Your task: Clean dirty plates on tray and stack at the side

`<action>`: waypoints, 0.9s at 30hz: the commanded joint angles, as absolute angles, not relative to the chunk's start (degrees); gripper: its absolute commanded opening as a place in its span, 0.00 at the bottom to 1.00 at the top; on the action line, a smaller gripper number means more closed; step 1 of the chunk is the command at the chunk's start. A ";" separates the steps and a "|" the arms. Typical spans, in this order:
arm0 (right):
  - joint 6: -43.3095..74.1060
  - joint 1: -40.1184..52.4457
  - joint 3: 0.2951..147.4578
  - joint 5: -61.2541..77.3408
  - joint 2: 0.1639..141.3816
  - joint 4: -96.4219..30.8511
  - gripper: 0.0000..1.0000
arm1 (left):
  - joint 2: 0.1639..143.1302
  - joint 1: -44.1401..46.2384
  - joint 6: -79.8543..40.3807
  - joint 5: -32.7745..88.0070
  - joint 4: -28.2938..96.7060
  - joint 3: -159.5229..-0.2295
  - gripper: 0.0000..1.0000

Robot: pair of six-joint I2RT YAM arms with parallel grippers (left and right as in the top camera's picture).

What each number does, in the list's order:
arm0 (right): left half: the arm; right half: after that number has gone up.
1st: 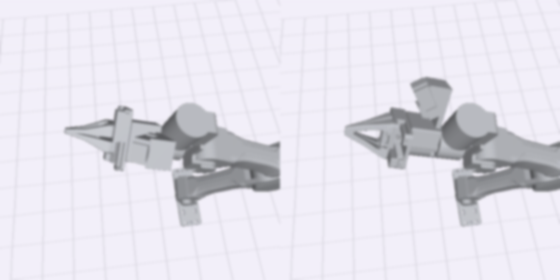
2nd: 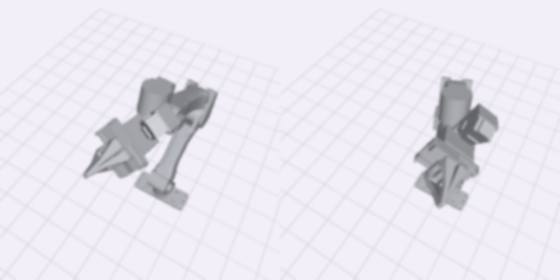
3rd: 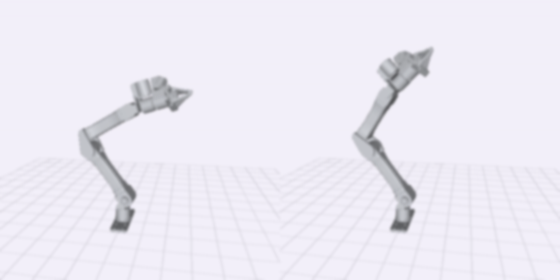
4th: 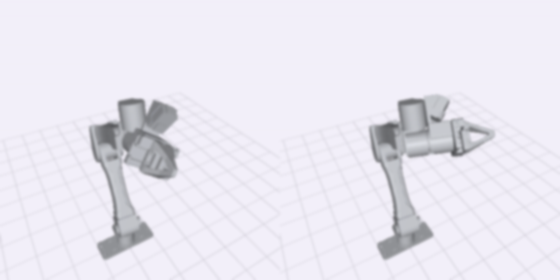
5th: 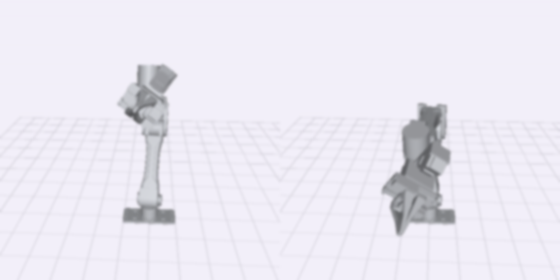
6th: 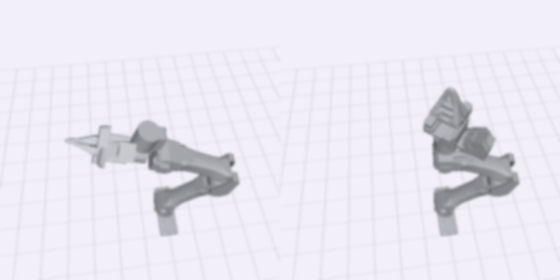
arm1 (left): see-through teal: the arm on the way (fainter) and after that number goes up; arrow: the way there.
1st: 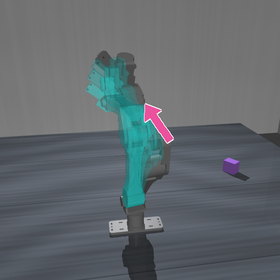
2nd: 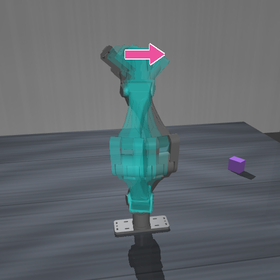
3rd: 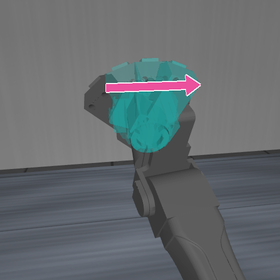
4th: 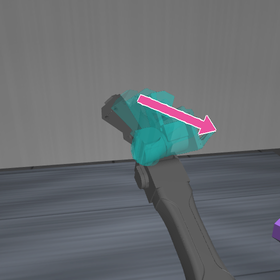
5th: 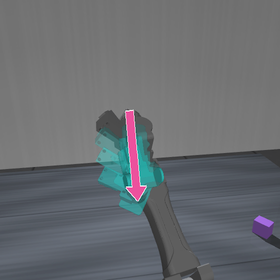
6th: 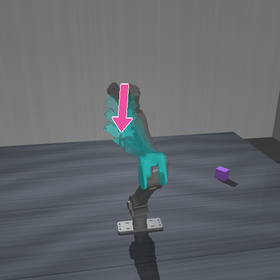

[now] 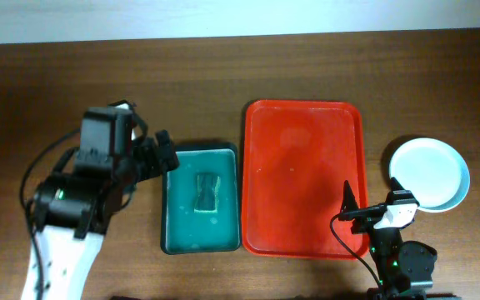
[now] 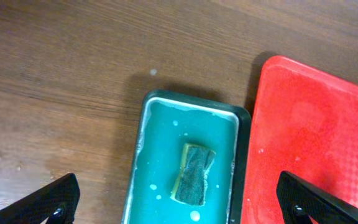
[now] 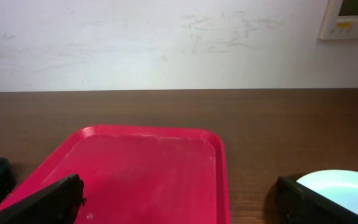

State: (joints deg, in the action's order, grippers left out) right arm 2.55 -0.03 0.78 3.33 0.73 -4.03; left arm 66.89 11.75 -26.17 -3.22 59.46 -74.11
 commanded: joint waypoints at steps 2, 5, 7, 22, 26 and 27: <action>2.33 -0.40 0.32 3.86 0.21 -4.03 0.98 | 46.76 9.85 -25.85 -7.35 48.56 -61.10 0.99; 2.33 -0.40 0.32 3.86 0.21 -4.03 0.98 | 32.67 5.91 -25.61 -7.27 35.05 -44.53 0.99; 2.33 -0.40 0.32 3.86 0.21 -4.03 0.98 | 22.70 4.01 -24.51 -3.79 24.34 -31.64 1.00; 2.33 -0.40 0.32 3.86 0.21 -4.03 0.98 | 0.25 3.95 -23.07 -2.74 4.38 -0.47 1.00; 2.33 -0.40 0.32 3.86 0.21 -4.03 0.98 | 0.30 3.95 -23.07 -2.74 4.43 -0.47 0.99; 2.33 -0.40 0.32 3.86 0.21 -4.03 0.98 | 0.30 3.95 -23.07 -2.74 4.45 -0.49 0.99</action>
